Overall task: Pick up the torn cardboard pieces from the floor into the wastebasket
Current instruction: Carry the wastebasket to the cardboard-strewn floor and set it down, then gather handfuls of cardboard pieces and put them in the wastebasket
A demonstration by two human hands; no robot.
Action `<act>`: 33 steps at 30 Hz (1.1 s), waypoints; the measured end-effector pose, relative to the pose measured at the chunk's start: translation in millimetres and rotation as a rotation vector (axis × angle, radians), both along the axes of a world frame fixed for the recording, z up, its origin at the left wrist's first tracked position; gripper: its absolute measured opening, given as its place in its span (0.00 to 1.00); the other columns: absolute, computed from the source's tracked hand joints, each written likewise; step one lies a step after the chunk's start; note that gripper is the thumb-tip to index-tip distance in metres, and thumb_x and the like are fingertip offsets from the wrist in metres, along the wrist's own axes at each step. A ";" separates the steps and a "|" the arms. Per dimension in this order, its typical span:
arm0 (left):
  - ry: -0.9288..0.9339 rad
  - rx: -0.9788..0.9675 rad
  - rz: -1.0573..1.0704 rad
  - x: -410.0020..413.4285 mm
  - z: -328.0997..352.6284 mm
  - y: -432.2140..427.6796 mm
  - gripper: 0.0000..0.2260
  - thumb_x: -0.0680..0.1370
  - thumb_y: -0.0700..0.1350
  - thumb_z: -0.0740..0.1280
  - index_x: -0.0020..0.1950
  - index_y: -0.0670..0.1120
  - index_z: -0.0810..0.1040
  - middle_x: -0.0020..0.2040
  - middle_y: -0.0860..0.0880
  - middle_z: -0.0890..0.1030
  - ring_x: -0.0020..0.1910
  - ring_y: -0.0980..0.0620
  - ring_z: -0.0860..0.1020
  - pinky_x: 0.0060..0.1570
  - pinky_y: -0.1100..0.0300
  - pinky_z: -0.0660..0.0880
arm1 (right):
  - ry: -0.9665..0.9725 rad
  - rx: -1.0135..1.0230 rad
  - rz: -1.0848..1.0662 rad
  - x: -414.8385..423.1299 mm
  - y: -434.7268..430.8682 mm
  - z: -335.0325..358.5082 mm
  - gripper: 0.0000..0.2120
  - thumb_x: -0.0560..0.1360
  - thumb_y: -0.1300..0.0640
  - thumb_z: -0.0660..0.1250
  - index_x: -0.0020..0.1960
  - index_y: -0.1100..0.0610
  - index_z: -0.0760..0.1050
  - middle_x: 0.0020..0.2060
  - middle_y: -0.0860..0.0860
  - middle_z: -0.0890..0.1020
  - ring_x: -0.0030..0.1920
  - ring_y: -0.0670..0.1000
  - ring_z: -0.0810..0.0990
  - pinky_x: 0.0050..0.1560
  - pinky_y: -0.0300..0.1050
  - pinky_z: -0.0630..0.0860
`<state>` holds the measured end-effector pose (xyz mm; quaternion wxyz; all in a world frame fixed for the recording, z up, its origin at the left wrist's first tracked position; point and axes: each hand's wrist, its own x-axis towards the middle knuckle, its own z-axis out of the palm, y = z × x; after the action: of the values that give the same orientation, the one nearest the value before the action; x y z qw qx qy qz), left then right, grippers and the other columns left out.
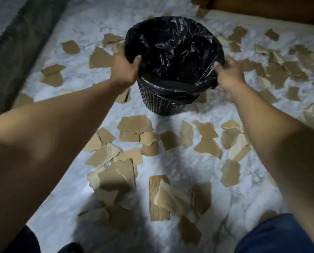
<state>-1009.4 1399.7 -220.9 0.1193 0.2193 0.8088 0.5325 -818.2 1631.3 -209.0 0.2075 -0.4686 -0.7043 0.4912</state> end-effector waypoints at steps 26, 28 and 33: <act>0.286 -1.143 -0.470 179.6 -175.9 -189.1 0.43 0.67 0.52 0.76 0.75 0.52 0.55 0.66 0.43 0.67 0.66 0.40 0.68 0.61 0.44 0.70 | -1.095 0.300 0.949 161.8 -260.0 -156.1 0.42 0.55 0.45 0.85 0.56 0.53 0.61 0.49 0.51 0.75 0.48 0.58 0.80 0.44 0.51 0.76; 0.299 -1.134 -0.448 179.7 -173.7 -183.8 0.40 0.69 0.52 0.75 0.75 0.51 0.57 0.64 0.42 0.68 0.64 0.40 0.69 0.61 0.44 0.69 | -1.091 0.280 0.901 159.3 -255.9 -151.3 0.37 0.59 0.46 0.84 0.56 0.54 0.64 0.48 0.51 0.75 0.46 0.57 0.79 0.44 0.50 0.75; 0.330 -1.107 -0.433 172.8 -162.9 -171.9 0.15 0.76 0.48 0.66 0.63 0.47 0.74 0.57 0.42 0.74 0.58 0.41 0.72 0.60 0.41 0.66 | -0.885 -0.064 0.778 141.1 -224.9 -129.0 0.17 0.72 0.55 0.76 0.58 0.59 0.77 0.49 0.56 0.82 0.42 0.55 0.82 0.35 0.46 0.78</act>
<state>-836.7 1227.8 -383.8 0.1940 0.3636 0.9101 -0.0438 -677.0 1406.4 -338.1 -0.3159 -0.3424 -0.8288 0.3100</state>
